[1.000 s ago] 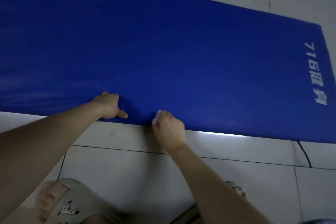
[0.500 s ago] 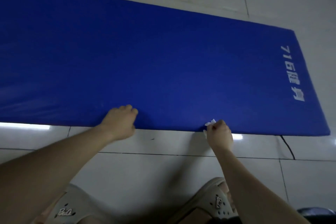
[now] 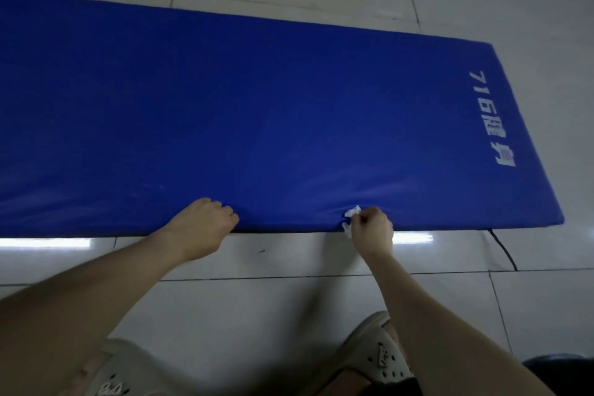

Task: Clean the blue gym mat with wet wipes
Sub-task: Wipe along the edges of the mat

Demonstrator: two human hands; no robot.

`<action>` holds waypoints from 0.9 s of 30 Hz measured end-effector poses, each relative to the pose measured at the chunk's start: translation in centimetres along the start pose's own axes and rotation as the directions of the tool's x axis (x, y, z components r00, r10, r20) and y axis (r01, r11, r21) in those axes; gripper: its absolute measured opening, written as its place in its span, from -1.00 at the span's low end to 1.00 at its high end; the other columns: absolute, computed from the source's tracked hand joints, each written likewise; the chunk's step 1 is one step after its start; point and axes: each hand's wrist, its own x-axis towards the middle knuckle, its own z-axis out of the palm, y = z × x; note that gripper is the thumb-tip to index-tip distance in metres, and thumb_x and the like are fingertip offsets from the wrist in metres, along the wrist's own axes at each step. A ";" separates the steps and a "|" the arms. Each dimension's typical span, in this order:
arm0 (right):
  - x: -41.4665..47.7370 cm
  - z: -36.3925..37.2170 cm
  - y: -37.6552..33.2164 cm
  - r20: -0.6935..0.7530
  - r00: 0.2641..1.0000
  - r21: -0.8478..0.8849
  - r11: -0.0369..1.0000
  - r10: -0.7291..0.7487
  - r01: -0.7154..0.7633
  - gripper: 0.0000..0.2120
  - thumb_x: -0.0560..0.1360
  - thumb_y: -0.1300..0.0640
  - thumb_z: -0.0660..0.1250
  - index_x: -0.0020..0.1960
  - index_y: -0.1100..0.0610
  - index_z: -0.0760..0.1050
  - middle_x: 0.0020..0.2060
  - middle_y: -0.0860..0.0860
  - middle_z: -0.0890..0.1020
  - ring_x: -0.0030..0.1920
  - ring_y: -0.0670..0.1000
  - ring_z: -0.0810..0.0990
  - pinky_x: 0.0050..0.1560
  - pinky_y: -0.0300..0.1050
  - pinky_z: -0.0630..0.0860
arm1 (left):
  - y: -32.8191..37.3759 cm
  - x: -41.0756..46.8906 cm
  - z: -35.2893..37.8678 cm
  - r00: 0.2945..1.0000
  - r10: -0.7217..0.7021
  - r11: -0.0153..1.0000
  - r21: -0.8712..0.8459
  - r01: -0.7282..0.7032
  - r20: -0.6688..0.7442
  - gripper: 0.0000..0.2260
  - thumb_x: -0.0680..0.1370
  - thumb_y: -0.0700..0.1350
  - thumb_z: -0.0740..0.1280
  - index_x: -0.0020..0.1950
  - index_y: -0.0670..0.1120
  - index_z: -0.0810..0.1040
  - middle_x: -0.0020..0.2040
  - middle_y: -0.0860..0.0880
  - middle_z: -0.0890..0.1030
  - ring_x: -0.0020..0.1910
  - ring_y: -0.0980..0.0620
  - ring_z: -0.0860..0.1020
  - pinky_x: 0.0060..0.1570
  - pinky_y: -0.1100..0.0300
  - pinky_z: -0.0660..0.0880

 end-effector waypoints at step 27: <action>-7.9 12.3 -14.5 0.384 0.726 -0.186 0.722 -0.571 0.666 -0.89 0.64 0.10 0.21 0.08 0.13 0.46 -0.01 0.09 0.55 -0.23 0.09 0.51 -0.30 -0.08 0.32 | -7.9 -0.6 3.0 0.730 -0.394 0.488 -0.546 0.681 0.559 -0.58 0.53 0.30 0.38 -0.05 0.00 0.32 0.28 -0.13 0.39 0.08 -0.10 0.47 -0.01 0.03 0.47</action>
